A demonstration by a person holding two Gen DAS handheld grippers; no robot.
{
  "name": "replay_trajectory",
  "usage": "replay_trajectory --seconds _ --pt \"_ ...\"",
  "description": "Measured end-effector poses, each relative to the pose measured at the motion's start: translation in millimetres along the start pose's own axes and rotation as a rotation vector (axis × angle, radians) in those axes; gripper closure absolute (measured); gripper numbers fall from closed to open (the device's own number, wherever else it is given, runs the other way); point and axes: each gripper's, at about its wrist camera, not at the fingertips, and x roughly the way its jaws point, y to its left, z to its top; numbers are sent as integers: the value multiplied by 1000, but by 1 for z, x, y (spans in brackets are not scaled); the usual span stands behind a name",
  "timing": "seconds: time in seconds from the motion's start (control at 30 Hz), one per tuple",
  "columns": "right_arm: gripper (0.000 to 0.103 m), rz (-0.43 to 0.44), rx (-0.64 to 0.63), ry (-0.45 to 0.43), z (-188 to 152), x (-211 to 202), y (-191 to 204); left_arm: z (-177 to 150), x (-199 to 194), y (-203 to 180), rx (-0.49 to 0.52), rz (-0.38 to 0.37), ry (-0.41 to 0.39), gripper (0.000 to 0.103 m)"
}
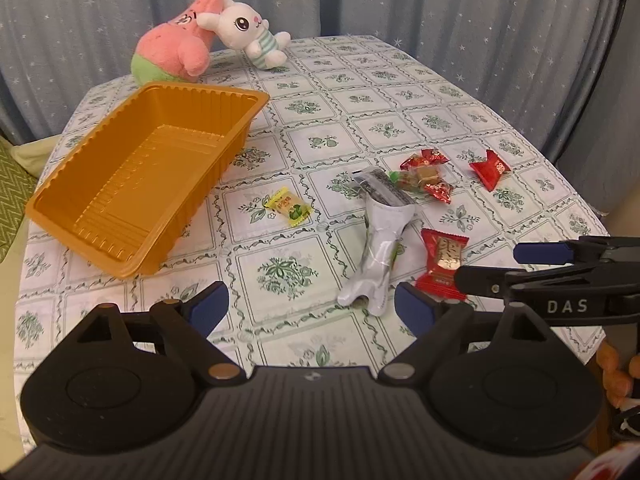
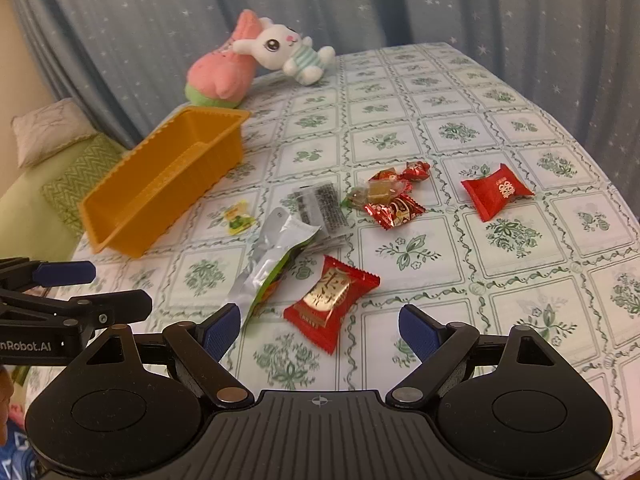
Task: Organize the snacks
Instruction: 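Grasp the silver-white pouch with the left tool while the right tool grasps a red candy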
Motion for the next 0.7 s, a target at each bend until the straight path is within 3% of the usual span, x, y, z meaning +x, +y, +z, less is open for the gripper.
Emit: replay_trajectory --seconds 0.13,0.4,0.7 --pt "29 -29 28 10 3 16 3 6 13 6 18 -17 13 15" --pt "42 -103 74 19 6 41 6 16 36 15 42 -50 28 17" --pt "59 -131 90 36 5 58 8 22 57 21 60 -88 44 19"
